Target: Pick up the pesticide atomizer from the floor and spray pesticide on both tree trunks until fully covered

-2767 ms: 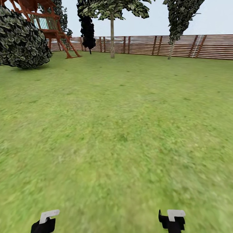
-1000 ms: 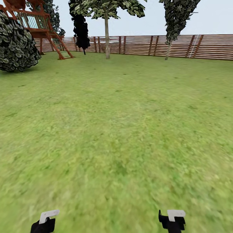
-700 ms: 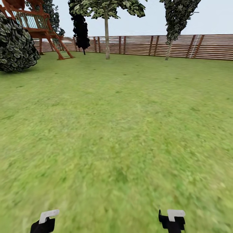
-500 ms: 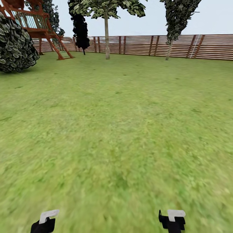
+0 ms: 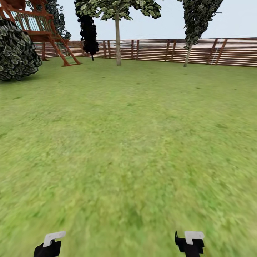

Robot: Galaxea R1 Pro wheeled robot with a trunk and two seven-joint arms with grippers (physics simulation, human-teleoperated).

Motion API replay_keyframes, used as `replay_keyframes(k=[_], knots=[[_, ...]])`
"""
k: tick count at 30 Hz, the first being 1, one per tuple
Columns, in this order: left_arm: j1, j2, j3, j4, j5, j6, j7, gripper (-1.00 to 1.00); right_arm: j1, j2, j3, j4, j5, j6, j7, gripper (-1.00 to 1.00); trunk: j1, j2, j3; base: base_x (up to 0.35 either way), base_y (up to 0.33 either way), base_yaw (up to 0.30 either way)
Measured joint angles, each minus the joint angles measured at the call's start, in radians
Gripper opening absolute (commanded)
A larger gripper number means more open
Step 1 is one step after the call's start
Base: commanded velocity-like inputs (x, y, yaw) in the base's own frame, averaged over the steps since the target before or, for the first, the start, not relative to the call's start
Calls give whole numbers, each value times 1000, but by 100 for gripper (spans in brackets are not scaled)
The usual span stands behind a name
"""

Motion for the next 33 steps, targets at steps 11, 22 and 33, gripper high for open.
replay_keyframes(k=[11,22,33], knots=[[0,0,0,0,0,0,0,-100,0,0,0,0,-1,0,0,100,0,0,0,339,0,230],[0,0,0,0,0,0,0,-100,0,0,0,0,-1,0,0,100,0,0,0,339,0,6],[0,0,0,0,0,0,0,-100,0,0,0,0,-1,0,0,100,0,0,0,339,0,0]])
